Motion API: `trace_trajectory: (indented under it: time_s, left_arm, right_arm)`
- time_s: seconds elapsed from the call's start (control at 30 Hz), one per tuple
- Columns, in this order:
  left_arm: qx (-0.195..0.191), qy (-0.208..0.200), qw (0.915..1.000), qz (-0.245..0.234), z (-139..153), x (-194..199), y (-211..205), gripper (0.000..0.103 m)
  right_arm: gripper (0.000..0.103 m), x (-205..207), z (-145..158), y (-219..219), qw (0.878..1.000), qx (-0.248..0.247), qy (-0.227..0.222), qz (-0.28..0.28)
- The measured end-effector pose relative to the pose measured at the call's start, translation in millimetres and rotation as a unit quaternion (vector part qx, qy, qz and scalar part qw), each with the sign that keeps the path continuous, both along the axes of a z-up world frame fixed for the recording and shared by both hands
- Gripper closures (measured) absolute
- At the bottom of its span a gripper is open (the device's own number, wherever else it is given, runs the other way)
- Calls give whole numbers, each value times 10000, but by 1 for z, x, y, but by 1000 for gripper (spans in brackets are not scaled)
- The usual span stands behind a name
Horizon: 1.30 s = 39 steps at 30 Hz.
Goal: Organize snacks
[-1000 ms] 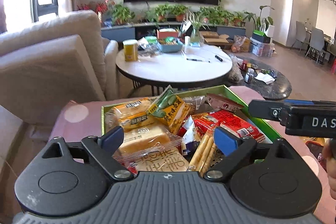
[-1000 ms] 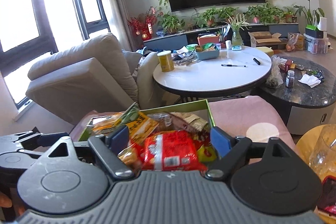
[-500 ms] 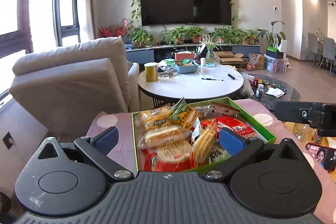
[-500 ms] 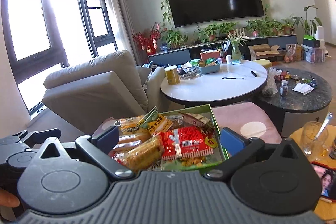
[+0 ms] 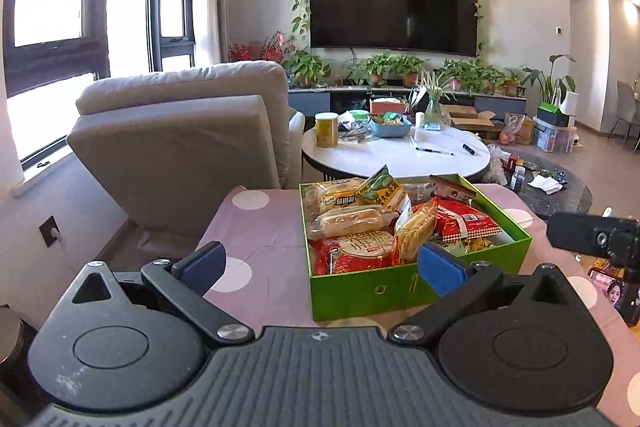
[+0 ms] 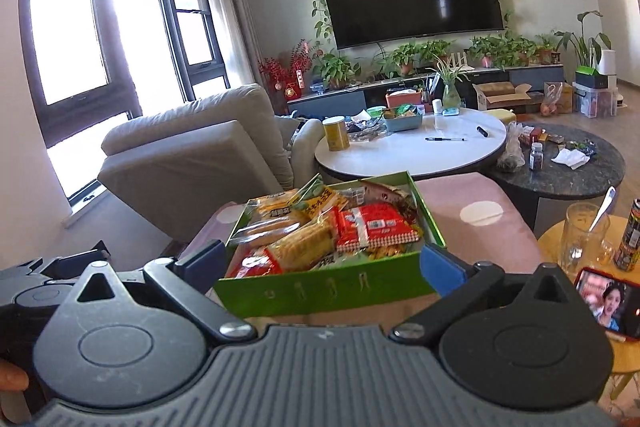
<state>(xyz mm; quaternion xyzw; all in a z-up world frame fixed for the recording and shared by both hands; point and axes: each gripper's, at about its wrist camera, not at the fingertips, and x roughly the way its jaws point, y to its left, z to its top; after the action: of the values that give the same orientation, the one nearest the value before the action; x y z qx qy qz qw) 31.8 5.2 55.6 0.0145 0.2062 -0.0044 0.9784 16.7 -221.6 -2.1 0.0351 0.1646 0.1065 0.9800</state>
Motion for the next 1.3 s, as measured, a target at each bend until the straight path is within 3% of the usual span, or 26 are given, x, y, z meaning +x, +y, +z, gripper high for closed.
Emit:
trace_trajectory:
  time_s: [0.23, 1.3]
  left_arm:
    - [23, -66, 9997, -223, 0, -15, -2, 0]
    - [63, 287, 9995, -108, -20, -8, 4, 0]
  right_arm:
    - [16, -9, -7, 5, 10000, -37, 75, -31]
    - [16, -9, -26, 18, 9994, -270, 227, 17]
